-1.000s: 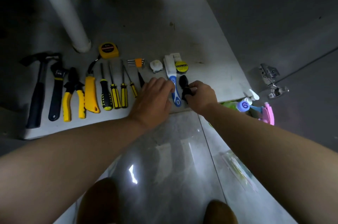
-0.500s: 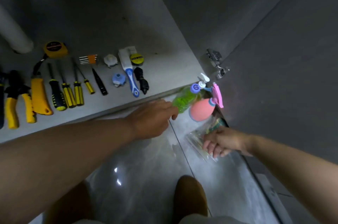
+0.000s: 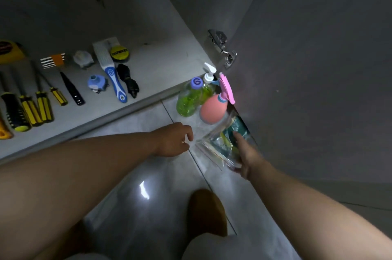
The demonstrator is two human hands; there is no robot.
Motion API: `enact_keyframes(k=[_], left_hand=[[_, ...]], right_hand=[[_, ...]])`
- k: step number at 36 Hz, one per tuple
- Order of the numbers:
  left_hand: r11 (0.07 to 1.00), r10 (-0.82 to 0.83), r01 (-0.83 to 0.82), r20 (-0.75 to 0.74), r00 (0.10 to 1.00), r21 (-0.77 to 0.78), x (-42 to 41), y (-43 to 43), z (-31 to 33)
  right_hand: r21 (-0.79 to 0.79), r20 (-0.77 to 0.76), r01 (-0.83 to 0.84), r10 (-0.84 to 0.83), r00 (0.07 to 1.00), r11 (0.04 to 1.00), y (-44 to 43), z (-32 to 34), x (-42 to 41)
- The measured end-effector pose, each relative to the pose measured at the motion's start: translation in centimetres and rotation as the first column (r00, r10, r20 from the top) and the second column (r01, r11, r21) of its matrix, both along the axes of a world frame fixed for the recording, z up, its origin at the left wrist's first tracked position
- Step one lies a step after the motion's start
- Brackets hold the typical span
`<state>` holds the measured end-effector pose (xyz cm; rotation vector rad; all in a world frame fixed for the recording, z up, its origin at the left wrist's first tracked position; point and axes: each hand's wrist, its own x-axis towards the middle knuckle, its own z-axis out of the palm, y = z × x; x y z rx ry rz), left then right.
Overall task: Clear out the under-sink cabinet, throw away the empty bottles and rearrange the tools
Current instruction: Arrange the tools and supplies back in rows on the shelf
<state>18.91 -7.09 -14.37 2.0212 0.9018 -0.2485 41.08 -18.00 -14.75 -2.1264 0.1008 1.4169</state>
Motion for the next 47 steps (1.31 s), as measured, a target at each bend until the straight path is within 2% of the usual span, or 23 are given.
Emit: enact_keyframes(k=[3, 8, 10, 15, 17, 18, 20, 23, 25, 27, 30, 35, 41, 45, 47], left_hand=[[0.999, 0.044, -0.044, -0.001, 0.999, -0.016, -0.5, -0.1, -0.7], [0.980, 0.186, -0.187, -0.022, 0.982, -0.069, -1.1, -0.2, -1.5], [0.964, 0.243, -0.247, -0.049, 0.969, -0.096, -1.2, -0.1, -1.6], [0.915, 0.357, -0.369, -0.096, 0.929, -0.163, -0.9, -0.3, -0.7], [0.811, 0.405, -0.429, -0.148, 0.902, -0.397, -1.0, -0.5, 0.4], [0.734, 0.389, -0.426, -0.186, 0.902, -0.528, -1.2, -0.6, 1.1], [0.633, 0.288, -0.367, -0.233, 0.929, -0.681, -1.7, -1.0, 2.2], [0.547, 0.153, -0.254, -0.203, 0.967, -0.798, -2.5, -1.4, 3.6], [0.449, 0.127, -0.172, -0.128, 0.984, -0.877, -2.7, -1.5, 4.7], [0.360, 0.195, -0.127, -0.058, 0.979, -0.924, -3.2, -1.1, 5.8], [0.296, 0.378, -0.090, 0.030, 0.925, -0.951, -4.3, 0.0, 7.4], [0.316, 0.639, -0.047, 0.176, 0.749, -0.948, -5.5, 2.9, 10.0], [0.422, 0.781, -0.097, 0.307, 0.544, -0.902, -5.4, 5.9, 12.5], [0.507, 0.785, -0.282, 0.302, 0.540, -0.814, -4.9, 8.4, 13.5], [0.504, 0.804, -0.362, 0.273, 0.528, -0.784, -4.4, 9.7, 13.4]], right_hand=[[0.074, -0.069, 0.089, -0.084, 0.994, 0.993, 0.6, -1.3, -0.1], [0.165, -0.114, 0.107, -0.089, 0.990, 0.980, 1.4, -2.3, -0.8], [0.149, -0.174, 0.109, -0.083, 0.981, 0.983, 1.5, -1.7, -1.5], [0.056, -0.364, -0.114, 0.126, 0.923, 0.992, -1.4, -0.6, -2.2], [0.092, -0.444, -0.193, 0.213, 0.870, 0.977, -2.4, 0.0, -2.0], [0.124, -0.481, -0.199, 0.235, 0.845, 0.972, -2.7, 0.4, -1.9], [0.211, -0.554, -0.149, 0.244, 0.796, 0.966, -2.8, 1.3, -1.8], [0.340, -0.627, -0.099, 0.304, 0.717, 0.935, -1.9, 3.2, -2.7], [0.404, -0.625, -0.125, 0.373, 0.686, 0.906, -1.1, 4.8, -3.7], [0.452, -0.586, -0.156, 0.425, 0.690, 0.878, 0.1, 6.3, -4.7], [0.534, -0.489, -0.184, 0.479, 0.729, 0.826, 2.5, 8.5, -6.1], [0.624, -0.332, -0.274, 0.566, 0.755, 0.732, 7.4, 12.0, -7.9], [0.639, -0.226, -0.358, 0.611, 0.758, 0.681, 13.8, 15.2, -8.9], [0.598, -0.162, -0.403, 0.596, 0.786, 0.693, 17.6, 16.0, -9.3], [0.593, -0.137, -0.404, 0.582, 0.802, 0.697, 19.2, 16.0, -9.3]])
